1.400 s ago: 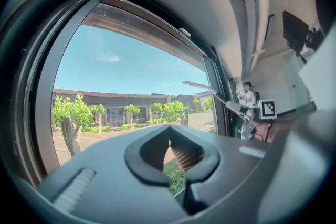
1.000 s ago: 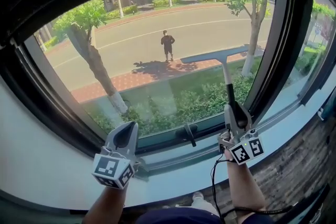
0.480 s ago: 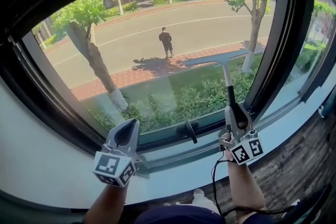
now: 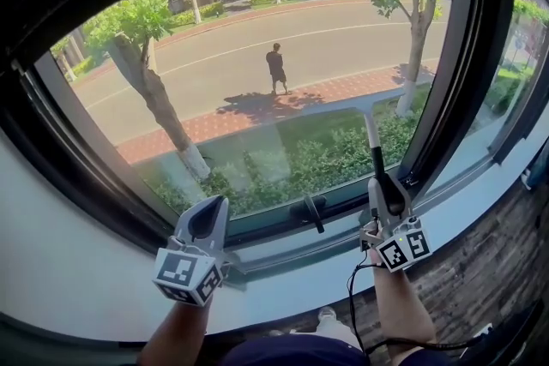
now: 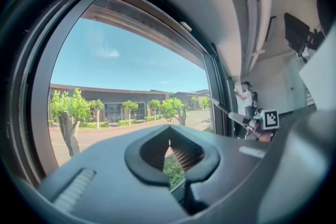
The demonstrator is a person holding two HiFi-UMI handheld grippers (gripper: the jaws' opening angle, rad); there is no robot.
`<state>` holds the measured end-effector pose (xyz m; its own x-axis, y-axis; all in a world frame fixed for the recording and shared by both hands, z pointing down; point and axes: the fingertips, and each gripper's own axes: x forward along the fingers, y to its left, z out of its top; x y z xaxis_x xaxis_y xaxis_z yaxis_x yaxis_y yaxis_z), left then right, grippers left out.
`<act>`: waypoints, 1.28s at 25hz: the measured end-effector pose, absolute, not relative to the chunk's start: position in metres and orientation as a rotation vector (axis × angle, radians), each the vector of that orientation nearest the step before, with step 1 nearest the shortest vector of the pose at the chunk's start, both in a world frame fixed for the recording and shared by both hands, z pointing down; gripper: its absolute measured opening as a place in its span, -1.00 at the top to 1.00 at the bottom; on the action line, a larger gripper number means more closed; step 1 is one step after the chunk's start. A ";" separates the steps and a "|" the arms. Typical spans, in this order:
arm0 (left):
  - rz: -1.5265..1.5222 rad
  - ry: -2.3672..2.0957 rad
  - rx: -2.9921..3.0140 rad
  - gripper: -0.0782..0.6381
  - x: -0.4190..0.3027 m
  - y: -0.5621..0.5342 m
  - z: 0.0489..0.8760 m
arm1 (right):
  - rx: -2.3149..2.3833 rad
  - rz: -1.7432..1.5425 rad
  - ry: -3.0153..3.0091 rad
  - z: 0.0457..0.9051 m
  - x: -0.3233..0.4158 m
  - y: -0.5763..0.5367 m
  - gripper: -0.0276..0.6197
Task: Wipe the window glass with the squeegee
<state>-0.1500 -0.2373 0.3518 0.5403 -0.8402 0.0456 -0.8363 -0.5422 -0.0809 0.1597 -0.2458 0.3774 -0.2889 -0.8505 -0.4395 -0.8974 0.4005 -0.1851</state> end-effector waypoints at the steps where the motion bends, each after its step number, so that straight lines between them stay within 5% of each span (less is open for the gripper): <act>1: -0.124 1.478 -2.714 0.81 -0.150 -0.237 0.352 | -1.495 0.128 2.194 0.380 0.160 -0.246 0.60; 32: -0.154 1.471 -2.786 0.81 -0.136 -0.239 0.379 | -1.568 -0.001 2.240 0.445 0.165 -0.237 0.60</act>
<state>-0.1356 -0.2391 0.3786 0.5601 -0.8233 0.0921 -0.8245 -0.5648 -0.0343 0.1651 -0.2366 0.4452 -0.2873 -0.9013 -0.3241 -0.9010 0.3691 -0.2277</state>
